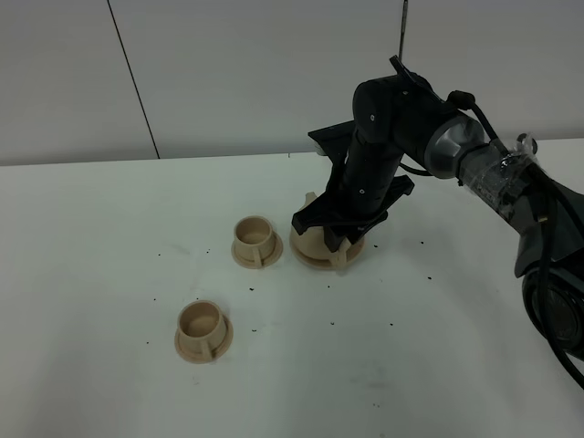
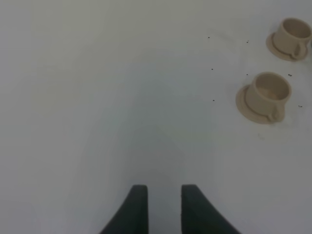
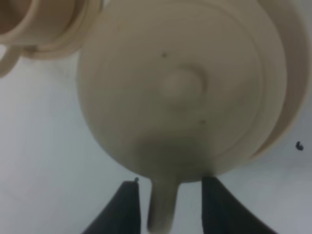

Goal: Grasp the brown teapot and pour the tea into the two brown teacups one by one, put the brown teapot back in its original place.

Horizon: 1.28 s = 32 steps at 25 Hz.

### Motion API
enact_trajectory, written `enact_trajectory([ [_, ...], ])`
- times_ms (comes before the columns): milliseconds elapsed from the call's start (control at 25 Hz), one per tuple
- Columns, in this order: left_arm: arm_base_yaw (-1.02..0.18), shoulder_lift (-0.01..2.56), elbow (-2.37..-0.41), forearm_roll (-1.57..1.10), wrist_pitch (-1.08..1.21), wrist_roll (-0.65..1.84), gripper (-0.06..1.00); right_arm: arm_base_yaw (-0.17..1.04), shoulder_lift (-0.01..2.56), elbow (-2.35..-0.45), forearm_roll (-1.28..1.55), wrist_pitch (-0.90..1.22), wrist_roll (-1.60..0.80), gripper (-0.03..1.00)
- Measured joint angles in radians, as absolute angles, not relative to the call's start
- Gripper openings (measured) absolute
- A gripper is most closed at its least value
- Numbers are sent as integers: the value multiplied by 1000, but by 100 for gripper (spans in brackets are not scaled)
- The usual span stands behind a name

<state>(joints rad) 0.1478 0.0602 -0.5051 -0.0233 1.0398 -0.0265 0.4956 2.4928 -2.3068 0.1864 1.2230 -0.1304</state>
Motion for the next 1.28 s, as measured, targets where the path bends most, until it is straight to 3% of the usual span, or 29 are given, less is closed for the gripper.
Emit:
enact_trajectory([
  [1280,148,60,-505,-23,1040,-26,24,496,2490,-2285,179,1219,-113,30],
])
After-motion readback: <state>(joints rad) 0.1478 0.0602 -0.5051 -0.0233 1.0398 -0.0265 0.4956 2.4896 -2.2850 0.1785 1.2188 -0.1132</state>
